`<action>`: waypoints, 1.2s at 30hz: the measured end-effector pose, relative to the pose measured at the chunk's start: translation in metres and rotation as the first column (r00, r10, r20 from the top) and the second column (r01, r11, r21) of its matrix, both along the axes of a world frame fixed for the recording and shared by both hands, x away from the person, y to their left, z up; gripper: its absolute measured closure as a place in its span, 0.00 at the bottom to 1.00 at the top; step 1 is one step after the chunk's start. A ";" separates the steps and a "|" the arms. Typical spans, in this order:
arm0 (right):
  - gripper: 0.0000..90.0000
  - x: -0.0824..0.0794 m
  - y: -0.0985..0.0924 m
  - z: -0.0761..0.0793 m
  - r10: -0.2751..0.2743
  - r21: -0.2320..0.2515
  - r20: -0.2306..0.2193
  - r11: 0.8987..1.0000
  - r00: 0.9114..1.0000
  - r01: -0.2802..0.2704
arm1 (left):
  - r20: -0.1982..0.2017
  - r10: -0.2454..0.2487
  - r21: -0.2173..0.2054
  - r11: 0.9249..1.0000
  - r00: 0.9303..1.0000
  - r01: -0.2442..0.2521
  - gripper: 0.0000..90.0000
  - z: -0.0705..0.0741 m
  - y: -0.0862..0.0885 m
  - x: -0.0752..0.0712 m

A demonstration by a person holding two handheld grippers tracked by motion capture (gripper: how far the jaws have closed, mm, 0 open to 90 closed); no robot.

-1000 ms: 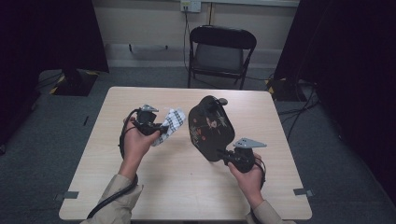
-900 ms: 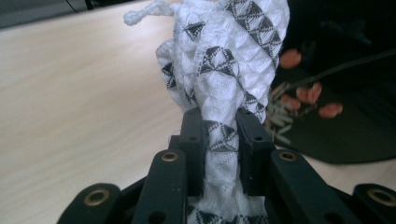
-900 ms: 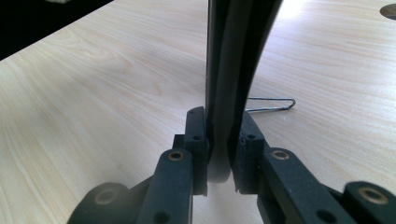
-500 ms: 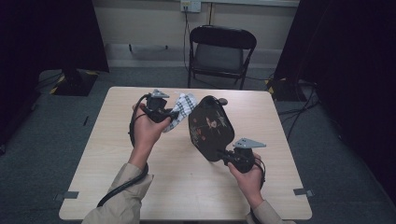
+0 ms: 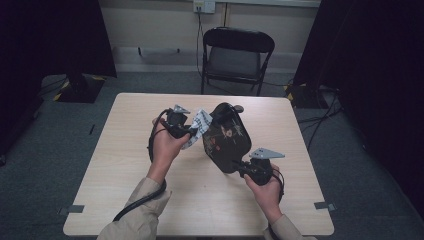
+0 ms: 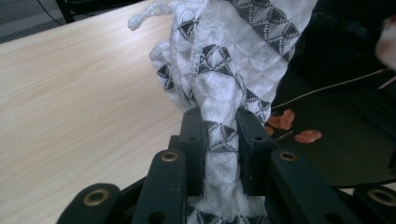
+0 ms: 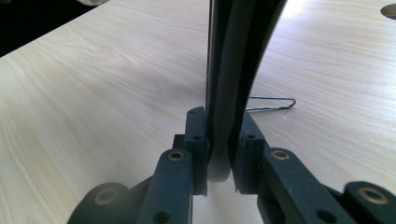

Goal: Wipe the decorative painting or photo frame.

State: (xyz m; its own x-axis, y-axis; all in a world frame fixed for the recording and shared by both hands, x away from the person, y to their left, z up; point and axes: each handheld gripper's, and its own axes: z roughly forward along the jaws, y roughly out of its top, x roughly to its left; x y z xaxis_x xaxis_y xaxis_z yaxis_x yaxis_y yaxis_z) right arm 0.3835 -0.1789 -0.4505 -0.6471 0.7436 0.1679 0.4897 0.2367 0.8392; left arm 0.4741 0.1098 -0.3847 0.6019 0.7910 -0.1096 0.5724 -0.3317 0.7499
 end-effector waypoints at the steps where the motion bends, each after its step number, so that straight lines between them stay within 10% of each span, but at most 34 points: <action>1: 0.88 0.000 0.000 0.000 0.001 0.000 0.001 1.000 1.000 -0.001 | -0.005 0.002 0.003 1.000 1.000 -0.002 0.83 -0.002 0.000 0.000; 36: 0.87 0.000 0.001 0.001 -0.009 0.003 -0.010 1.000 1.000 0.009 | -0.139 -0.024 0.091 0.995 0.990 0.037 0.83 -0.074 -0.008 -0.010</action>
